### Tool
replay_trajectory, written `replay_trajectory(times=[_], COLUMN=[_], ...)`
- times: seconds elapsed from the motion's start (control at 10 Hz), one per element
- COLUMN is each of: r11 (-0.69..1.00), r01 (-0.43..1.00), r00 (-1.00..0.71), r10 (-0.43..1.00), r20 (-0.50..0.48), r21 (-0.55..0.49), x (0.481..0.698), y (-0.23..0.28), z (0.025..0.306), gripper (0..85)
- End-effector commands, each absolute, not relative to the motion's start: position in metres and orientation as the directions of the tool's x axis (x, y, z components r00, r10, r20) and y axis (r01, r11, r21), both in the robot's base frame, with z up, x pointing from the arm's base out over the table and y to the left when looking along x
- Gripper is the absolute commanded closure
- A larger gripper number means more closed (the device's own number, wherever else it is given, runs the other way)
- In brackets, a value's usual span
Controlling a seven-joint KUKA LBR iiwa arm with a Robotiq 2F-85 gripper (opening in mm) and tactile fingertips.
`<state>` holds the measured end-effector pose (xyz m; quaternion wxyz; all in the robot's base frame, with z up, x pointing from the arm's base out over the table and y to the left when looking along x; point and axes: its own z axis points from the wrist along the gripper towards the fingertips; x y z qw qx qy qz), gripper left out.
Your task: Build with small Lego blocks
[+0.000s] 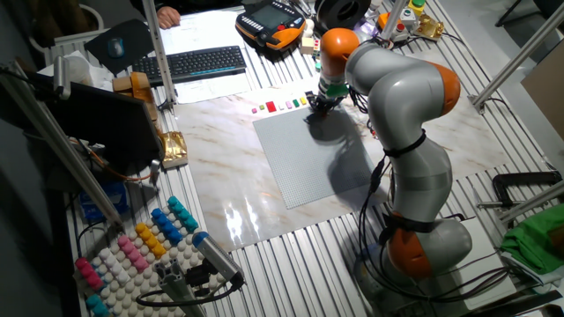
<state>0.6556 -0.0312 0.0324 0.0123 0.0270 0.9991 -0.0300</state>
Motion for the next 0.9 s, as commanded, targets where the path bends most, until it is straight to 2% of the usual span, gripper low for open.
replay_trajectory(times=[0.0,0.3,0.7,0.8], r11=[0.997,0.999,0.999,0.999], r01=[0.047,-0.002,0.032,0.042], r00=[-0.999,-1.0,-0.999,-0.999], r10=[0.046,-0.003,0.031,0.042], r20=[-0.025,-0.028,-0.025,-0.028], r21=[-0.06,-0.052,-0.008,-0.009], x=[0.656,0.653,0.645,0.644], y=[-0.031,-0.031,-0.029,-0.029], z=[0.034,0.033,0.029,0.029], gripper=[67.3,72.0,84.3,84.3])
